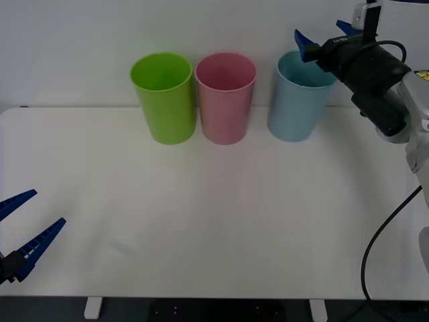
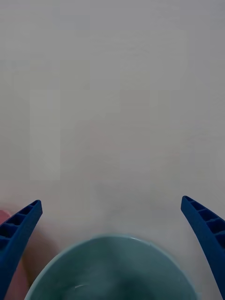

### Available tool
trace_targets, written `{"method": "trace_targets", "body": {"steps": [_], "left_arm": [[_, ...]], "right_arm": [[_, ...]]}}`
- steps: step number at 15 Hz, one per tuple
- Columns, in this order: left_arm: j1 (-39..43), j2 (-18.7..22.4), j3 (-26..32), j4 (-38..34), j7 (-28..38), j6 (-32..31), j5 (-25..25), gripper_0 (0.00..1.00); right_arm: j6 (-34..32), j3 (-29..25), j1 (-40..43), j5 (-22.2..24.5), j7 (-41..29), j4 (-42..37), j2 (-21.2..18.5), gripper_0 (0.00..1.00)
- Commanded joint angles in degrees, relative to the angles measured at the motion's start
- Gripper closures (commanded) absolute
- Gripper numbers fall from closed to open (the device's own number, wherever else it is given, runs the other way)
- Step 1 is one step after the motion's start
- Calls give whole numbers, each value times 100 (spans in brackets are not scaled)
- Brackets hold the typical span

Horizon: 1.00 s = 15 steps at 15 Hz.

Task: Grasp the object on the table and drop it into the matching bin: aluminum can to the light blue bin, PET bottle to the pink bin.

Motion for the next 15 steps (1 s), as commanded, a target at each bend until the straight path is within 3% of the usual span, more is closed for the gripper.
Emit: {"method": "trace_targets", "body": {"steps": [1,5,15], "left_arm": [[0,0,0,0,0,0,0,0],[0,0,0,0,0,0,0,0],[0,0,0,0,0,0,0,0]], "right_arm": [[-9,-8,445,-27,-77,-659,11,0],[-105,-52,1218,-27,-156,-1573,-7,0],[-2039,-975,3372,-27,-51,-3278,-33,0]]}}
